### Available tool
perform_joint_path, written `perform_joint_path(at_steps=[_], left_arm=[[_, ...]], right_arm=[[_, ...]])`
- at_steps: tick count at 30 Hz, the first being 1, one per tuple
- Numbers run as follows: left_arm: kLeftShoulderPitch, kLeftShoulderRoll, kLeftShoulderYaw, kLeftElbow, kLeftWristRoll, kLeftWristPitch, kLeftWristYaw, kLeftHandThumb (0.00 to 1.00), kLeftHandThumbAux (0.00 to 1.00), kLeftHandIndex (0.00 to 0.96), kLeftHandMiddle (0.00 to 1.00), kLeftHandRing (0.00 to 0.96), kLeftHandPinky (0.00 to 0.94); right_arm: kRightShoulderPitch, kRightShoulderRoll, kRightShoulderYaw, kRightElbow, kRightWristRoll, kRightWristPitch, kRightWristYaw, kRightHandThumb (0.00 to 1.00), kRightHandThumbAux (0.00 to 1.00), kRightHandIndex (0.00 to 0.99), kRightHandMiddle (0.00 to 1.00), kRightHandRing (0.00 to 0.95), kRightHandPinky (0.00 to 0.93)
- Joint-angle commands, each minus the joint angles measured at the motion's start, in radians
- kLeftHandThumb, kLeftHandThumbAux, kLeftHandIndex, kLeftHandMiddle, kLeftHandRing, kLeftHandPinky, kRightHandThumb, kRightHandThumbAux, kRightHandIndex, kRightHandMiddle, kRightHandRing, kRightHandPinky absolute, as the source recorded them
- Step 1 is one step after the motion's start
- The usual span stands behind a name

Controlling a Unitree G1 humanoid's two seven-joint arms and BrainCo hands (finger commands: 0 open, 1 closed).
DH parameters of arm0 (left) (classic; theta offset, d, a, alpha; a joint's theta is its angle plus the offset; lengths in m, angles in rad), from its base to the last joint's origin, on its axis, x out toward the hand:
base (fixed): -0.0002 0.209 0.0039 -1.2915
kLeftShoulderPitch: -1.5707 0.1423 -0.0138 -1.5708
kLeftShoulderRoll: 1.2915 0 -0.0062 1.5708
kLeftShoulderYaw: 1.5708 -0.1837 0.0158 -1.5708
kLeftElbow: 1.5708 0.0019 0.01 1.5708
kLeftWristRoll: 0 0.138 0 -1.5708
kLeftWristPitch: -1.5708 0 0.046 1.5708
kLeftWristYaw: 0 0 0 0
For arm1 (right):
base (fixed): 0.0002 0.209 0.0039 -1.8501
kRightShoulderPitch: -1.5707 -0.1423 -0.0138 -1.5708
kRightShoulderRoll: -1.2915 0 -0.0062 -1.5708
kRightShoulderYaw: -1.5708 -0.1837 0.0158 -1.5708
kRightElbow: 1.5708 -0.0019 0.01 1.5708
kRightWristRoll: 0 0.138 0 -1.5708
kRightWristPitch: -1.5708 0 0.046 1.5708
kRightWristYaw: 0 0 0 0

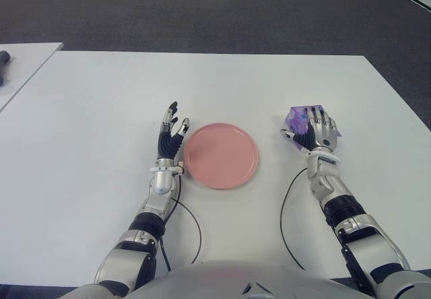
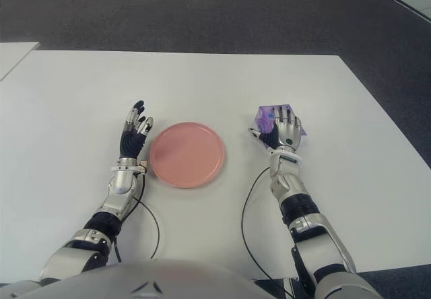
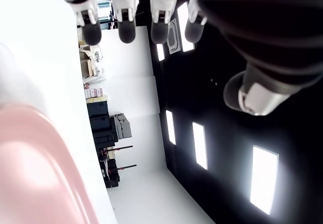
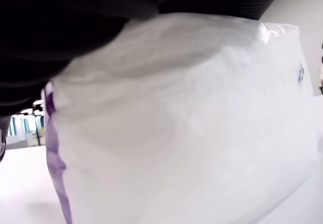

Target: Put the tissue paper into the plate.

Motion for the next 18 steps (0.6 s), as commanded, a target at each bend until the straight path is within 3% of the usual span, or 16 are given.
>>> perform_joint_path(at_steps=[1, 18], left_arm=[[0.094, 0.006, -0.002, 0.058, 0.010, 0.013, -0.008, 0.005, 0.469, 0.000, 0.000, 0.000, 0.000], [0.095, 0.007, -0.001, 0.057, 0.020, 0.017, 0.008, 0.000, 0.477, 0.000, 0.000, 0.000, 0.000]], right_arm=[[0.046, 0.031, 0.044, 0.066, 0.012, -0.011, 0.063, 0.335, 0.341, 0.000, 0.000, 0.000, 0.000], [0.027, 0.044, 0.082, 0.098, -0.006, 0.019, 0.061, 0.364, 0.360, 0.000, 0.000, 0.000, 0.000]])
